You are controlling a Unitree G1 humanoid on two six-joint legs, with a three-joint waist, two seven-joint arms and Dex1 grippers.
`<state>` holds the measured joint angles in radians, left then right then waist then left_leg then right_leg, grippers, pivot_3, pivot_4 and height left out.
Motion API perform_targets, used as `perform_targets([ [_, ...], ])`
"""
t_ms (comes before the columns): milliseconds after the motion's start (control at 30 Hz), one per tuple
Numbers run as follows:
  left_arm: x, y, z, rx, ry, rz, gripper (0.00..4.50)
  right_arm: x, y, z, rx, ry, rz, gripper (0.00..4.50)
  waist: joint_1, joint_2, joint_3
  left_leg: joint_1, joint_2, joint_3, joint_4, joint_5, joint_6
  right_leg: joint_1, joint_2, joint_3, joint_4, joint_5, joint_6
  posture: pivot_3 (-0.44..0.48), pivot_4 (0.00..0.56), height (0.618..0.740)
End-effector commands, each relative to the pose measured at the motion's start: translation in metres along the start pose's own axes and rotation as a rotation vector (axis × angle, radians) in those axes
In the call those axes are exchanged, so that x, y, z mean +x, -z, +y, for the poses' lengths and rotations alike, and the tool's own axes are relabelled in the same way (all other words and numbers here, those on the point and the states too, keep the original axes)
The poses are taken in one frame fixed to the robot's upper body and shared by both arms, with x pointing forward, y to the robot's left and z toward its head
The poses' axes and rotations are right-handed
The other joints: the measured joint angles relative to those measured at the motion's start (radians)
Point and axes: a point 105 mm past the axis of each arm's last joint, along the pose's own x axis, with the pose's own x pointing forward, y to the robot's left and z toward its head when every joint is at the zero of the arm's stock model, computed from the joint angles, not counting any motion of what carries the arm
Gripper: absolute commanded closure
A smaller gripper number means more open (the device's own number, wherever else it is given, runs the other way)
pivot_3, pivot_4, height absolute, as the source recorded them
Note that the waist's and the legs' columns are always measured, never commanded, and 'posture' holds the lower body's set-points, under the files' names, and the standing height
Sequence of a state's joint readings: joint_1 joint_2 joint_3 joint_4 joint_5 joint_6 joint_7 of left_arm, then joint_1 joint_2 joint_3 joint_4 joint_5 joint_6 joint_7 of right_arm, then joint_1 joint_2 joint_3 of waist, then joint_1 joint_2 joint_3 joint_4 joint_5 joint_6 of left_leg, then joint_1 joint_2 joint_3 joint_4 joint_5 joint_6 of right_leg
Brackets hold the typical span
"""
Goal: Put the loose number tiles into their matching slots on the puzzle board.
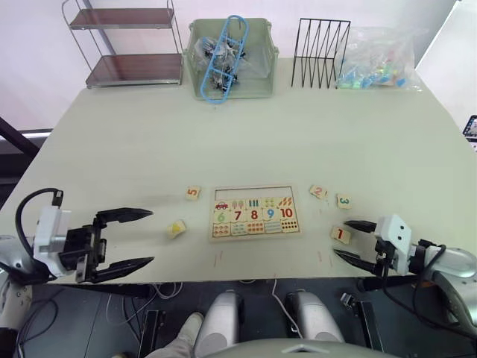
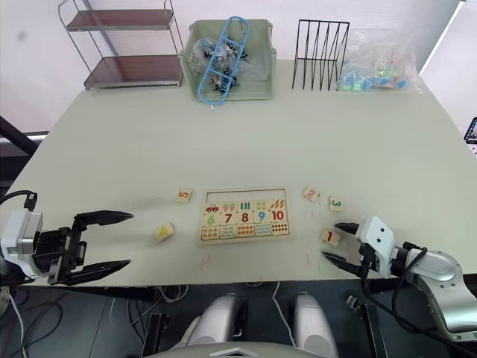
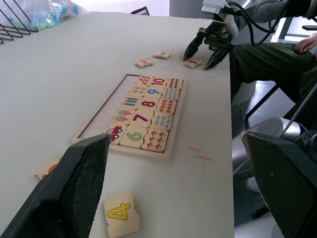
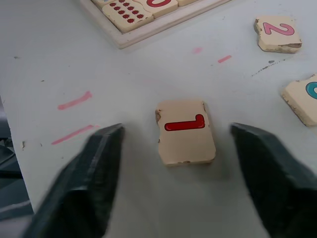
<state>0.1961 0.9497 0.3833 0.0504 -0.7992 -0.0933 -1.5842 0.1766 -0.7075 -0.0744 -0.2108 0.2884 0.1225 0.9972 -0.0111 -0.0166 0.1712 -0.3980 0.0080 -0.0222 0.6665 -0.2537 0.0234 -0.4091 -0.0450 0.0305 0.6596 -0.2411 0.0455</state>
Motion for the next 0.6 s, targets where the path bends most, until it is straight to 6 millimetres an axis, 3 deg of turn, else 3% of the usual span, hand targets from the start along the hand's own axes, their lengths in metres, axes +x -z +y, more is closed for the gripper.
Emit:
perform_targets([
  [33, 0.003, -0.007, -0.002, 0.028, 0.042, -0.017, 0.0, -0.004, 0.0, -0.001, -0.014, 0.008, 0.023, 3.01, 0.0, 0.0, 0.0, 0.0, 0.0, 0.0, 0.0, 0.0, 0.0, 0.0, 0.0, 0.0, 0.0, 0.0, 0.0, 0.0, 0.15, 0.739],
  [100, 0.004, -0.008, -0.002, 0.028, 0.045, -0.018, 0.0, -0.005, 0.0, -0.001, -0.017, 0.009, 0.027, 3.64, 0.0, -0.001, 0.0, 0.0, 0.0, 0.0, 0.0, 0.0, 0.0, 0.0, 0.0, 0.0, 0.0, 0.0, 0.0, 0.0, 0.15, 0.739],
  [367, 0.004, -0.01, -0.003, 0.022, 0.051, -0.02, 0.0, -0.007, -0.009, -0.006, -0.037, 0.0, 0.03, 3.65, 0.0, -0.001, 0.0, 0.0, 0.0, 0.0, 0.0, 0.0, 0.0, 0.0, 0.0, 0.0, 0.0, 0.0, 0.0, 0.0, 0.15, 0.739],
  [600, 0.004, -0.01, -0.005, 0.016, 0.045, -0.02, 0.0, -0.002, -0.034, -0.009, -0.056, -0.067, 0.019, 3.65, -0.001, 0.0, 0.0, 0.0, 0.0, 0.0, 0.0, 0.0, 0.0, 0.0, 0.0, 0.0, 0.0, 0.0, 0.0, 0.0, 0.15, 0.739],
])
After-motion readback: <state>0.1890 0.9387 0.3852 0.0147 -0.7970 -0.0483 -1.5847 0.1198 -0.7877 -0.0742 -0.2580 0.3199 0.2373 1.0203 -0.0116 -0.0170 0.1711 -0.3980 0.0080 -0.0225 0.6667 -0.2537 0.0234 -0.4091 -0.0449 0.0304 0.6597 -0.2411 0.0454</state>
